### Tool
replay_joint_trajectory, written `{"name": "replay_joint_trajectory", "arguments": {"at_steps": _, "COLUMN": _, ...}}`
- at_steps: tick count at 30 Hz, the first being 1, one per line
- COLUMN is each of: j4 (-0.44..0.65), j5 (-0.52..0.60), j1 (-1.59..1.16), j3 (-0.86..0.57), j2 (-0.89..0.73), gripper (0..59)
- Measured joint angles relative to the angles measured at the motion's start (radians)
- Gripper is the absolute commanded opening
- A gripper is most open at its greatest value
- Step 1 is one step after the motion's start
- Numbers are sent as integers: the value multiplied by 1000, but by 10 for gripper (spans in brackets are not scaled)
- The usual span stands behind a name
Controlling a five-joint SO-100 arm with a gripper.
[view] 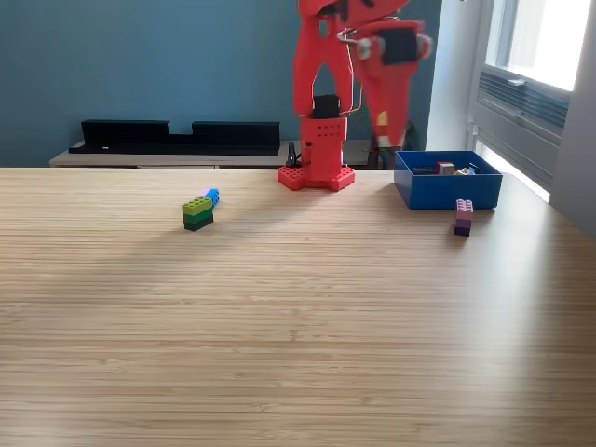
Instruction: Grasp a lego block and put it in the bin.
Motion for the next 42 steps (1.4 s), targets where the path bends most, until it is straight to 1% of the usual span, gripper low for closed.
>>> {"name": "replay_joint_trajectory", "arguments": {"at_steps": 5, "j4": 0, "j5": -78, "j1": -310, "j3": 114, "j2": 21, "gripper": 0}}
{"name": "replay_joint_trajectory", "arguments": {"at_steps": 9, "j4": 0, "j5": -98, "j1": -546, "j3": 215, "j2": 21, "gripper": 0}}
{"name": "replay_joint_trajectory", "arguments": {"at_steps": 12, "j4": 0, "j5": -114, "j1": -696, "j3": 262, "j2": 21, "gripper": 0}}
{"name": "replay_joint_trajectory", "arguments": {"at_steps": 15, "j4": 0, "j5": -146, "j1": -784, "j3": 295, "j2": 21, "gripper": 0}}
{"name": "replay_joint_trajectory", "arguments": {"at_steps": 18, "j4": 0, "j5": -150, "j1": -815, "j3": 313, "j2": 21, "gripper": 3}}
{"name": "replay_joint_trajectory", "arguments": {"at_steps": 19, "j4": 0, "j5": -155, "j1": -822, "j3": 314, "j2": 21, "gripper": 33}}
{"name": "replay_joint_trajectory", "arguments": {"at_steps": 21, "j4": 0, "j5": -161, "j1": -828, "j3": 314, "j2": 21, "gripper": 172}}
{"name": "replay_joint_trajectory", "arguments": {"at_steps": 22, "j4": 0, "j5": -166, "j1": -828, "j3": 314, "j2": 21, "gripper": 218}}
{"name": "replay_joint_trajectory", "arguments": {"at_steps": 23, "j4": 0, "j5": -169, "j1": -828, "j3": 314, "j2": 21, "gripper": 250}}
{"name": "replay_joint_trajectory", "arguments": {"at_steps": 24, "j4": 0, "j5": -175, "j1": -828, "j3": 316, "j2": 21, "gripper": 270}}
{"name": "replay_joint_trajectory", "arguments": {"at_steps": 26, "j4": 0, "j5": -178, "j1": -828, "j3": 325, "j2": 21, "gripper": 277}}
{"name": "replay_joint_trajectory", "arguments": {"at_steps": 29, "j4": 0, "j5": -178, "j1": -828, "j3": 333, "j2": 21, "gripper": 268}}
{"name": "replay_joint_trajectory", "arguments": {"at_steps": 31, "j4": 0, "j5": -178, "j1": -828, "j3": 333, "j2": 21, "gripper": 231}}
{"name": "replay_joint_trajectory", "arguments": {"at_steps": 32, "j4": 0, "j5": -178, "j1": -827, "j3": 333, "j2": 21, "gripper": 191}}
{"name": "replay_joint_trajectory", "arguments": {"at_steps": 35, "j4": 0, "j5": -184, "j1": -802, "j3": 333, "j2": 21, "gripper": 37}}
{"name": "replay_joint_trajectory", "arguments": {"at_steps": 36, "j4": 0, "j5": -184, "j1": -785, "j3": 331, "j2": 21, "gripper": 1}}
{"name": "replay_joint_trajectory", "arguments": {"at_steps": 39, "j4": 0, "j5": -176, "j1": -724, "j3": 308, "j2": 21, "gripper": 1}}
{"name": "replay_joint_trajectory", "arguments": {"at_steps": 42, "j4": 0, "j5": -143, "j1": -618, "j3": 247, "j2": 21, "gripper": 1}}
